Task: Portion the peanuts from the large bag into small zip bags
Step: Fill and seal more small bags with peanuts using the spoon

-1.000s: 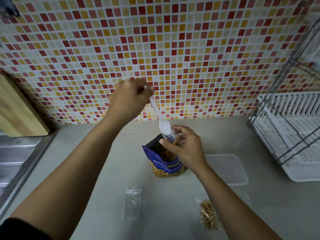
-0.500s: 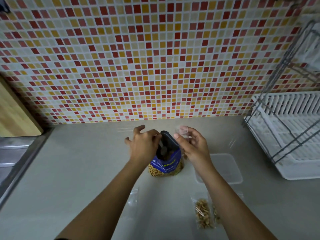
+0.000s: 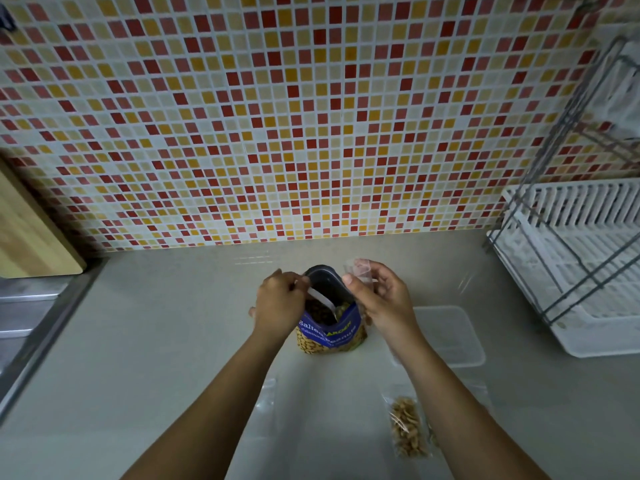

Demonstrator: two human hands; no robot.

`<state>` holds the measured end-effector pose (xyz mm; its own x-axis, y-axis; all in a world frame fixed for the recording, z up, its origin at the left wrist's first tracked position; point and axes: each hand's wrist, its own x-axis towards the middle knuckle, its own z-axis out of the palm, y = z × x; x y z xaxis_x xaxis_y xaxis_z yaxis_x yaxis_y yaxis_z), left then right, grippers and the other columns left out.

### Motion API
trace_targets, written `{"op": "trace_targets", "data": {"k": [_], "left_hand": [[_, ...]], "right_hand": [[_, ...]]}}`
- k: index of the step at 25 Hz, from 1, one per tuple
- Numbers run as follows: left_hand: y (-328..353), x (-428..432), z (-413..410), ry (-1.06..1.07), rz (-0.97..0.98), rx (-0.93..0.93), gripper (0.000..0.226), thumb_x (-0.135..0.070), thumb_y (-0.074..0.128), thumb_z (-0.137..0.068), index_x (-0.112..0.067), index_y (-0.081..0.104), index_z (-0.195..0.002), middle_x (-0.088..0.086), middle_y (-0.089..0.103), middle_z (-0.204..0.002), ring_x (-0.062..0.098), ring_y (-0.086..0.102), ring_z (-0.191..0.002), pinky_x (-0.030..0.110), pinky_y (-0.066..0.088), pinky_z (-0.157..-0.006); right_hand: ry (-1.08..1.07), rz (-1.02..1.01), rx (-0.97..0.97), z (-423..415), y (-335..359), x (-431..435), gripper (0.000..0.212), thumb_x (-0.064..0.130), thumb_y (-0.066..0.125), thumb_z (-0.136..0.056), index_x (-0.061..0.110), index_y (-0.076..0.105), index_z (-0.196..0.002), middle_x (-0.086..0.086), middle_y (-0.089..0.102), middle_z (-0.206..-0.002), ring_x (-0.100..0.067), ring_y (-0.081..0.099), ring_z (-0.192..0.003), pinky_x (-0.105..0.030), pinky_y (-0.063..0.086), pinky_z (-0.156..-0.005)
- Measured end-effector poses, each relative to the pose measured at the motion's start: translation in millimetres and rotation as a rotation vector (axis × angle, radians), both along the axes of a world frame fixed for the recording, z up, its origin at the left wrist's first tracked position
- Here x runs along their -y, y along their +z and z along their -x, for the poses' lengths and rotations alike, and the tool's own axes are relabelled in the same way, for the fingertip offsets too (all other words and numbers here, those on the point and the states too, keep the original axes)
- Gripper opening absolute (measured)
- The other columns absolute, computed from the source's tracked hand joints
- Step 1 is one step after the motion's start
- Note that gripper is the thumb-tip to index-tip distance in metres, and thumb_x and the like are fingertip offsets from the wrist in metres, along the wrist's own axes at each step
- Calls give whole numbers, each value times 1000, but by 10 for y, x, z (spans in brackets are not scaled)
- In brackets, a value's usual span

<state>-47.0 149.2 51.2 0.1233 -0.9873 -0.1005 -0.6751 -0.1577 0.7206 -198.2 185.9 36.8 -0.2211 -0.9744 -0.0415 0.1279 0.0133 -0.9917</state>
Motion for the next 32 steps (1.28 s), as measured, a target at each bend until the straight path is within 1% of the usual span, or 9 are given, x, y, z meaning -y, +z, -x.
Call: {"op": "trace_targets", "data": {"k": [2,4,6,8,11,16,22,26,32], "left_hand": [[31,-11,-34,40,14,-128,25,-26,49,-95,-13,70,-90,8,68,-93,22,58,-84,37,48,-77],[74,-35,-71,93,4,-238,26,-22,49,-95,-8,70,-94,9,67,-90,19,56,-80,31,42,-72],[104,-32,-120,149,-9,-312,26,-20,48,-96,-6,70,-94,9,65,-91,17,53,-80,30,39,-73],[129,-10,-162,196,-48,-376,26,-22,47,-96,-6,68,-96,6,62,-92,15,52,-81,30,37,-75],[132,38,-239,258,-68,-448,28,-23,46,-97,-5,66,-103,5,61,-97,19,51,-94,32,34,-78],[162,68,-432,316,-46,-498,30,-25,44,-98,-5,64,-104,2,60,-94,20,47,-99,36,32,-86],[506,192,-635,370,13,-574,23,-27,47,-96,-22,59,-77,7,61,-115,20,48,-108,46,31,-98],[768,248,-676,342,48,-610,18,-25,50,-94,-22,60,-79,7,60,-121,19,49,-113,49,31,-103],[888,281,-508,238,83,-505,18,-25,49,-96,-14,60,-87,0,60,-105,19,50,-99,38,35,-87]], "right_hand": [[20,-9,-2,22,-6,-2,46,50,75,-58,30,64,-98,2,69,-107,-16,66,-98,-27,52,-75],[49,-15,-10,42,14,-11,48,51,75,-57,30,63,-98,2,69,-103,-15,66,-90,-25,52,-69],[51,-9,-6,60,40,-12,47,49,75,-58,29,63,-98,3,69,-101,-12,65,-86,-22,51,-66],[32,-5,-10,84,79,-6,45,45,74,-60,27,63,-99,3,69,-104,-11,67,-93,-23,53,-73],[16,12,-65,102,138,-4,43,41,75,-64,27,62,-103,4,69,-103,-11,67,-93,-21,52,-70],[0,74,-387,132,178,-47,49,39,79,-68,25,62,-112,9,64,-107,-7,61,-94,-24,55,-75],[16,178,-711,60,215,-46,59,45,80,-65,20,60,-115,11,60,-105,-2,56,-88,-13,47,-72],[47,183,-850,7,234,-37,61,48,77,-66,20,59,-117,11,59,-109,0,52,-91,-6,39,-73],[61,174,-891,-85,269,-37,61,50,77,-65,21,59,-116,8,60,-111,-4,54,-93,-24,50,-81]]}}
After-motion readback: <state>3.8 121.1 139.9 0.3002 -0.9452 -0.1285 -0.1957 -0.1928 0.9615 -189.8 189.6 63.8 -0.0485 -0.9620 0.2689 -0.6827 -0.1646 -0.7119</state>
